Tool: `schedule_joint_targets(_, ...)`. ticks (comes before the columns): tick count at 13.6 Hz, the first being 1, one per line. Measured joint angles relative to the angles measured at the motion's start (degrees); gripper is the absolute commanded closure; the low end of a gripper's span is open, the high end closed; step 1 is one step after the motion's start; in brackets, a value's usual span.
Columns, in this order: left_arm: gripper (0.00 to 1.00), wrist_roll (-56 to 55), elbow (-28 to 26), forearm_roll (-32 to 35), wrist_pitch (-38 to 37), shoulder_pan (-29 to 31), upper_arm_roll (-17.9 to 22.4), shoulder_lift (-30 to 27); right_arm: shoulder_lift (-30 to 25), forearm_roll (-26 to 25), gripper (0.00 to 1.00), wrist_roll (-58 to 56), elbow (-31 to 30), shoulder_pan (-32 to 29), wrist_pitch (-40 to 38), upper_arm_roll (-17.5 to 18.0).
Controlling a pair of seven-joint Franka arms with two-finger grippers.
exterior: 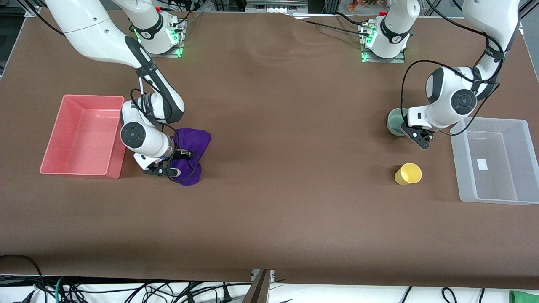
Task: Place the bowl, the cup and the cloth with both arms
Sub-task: 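Carry the cloth into the pink bin while the left gripper carries the teal cup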
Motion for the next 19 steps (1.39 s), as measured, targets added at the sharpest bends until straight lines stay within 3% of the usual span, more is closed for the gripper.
schedule_joint_targets(5,1.00,1.3,3.3,0.0,-3.1,0.1,0.0,-1.7,-0.1,0.0,1.00,-1.0,2.6,-0.1,-4.3,0.0)
schedule_joint_targets(9,1.00,1.5,17.6,0.0,-24.4,0.2,0.1,-1.6,-2.9,-0.1,1.00,-7.2,10.9,-1.5,-20.6,-0.9)
schedule_joint_targets(11,1.00,1.7,24.0,0.0,-31.4,0.9,0.2,-1.4,-5.9,-0.2,1.00,-13.0,13.1,-3.8,-29.4,-2.2)
schedule_joint_targets(13,1.00,4.3,28.7,0.0,-35.1,2.4,0.4,-1.2,-9.1,-0.3,1.00,-20.7,13.8,-6.6,-35.9,-5.5)
schedule_joint_targets(15,1.00,8.9,33.2,0.1,-36.3,5.2,0.6,-0.5,-10.9,-0.3,1.00,-29.0,13.8,-7.6,-40.1,-11.5)
schedule_joint_targets(19,1.00,18.1,42.9,1.7,-36.4,13.3,1.2,6.4,-11.5,-0.3,1.00,-43.0,13.8,-8.1,-41.6,-21.6)
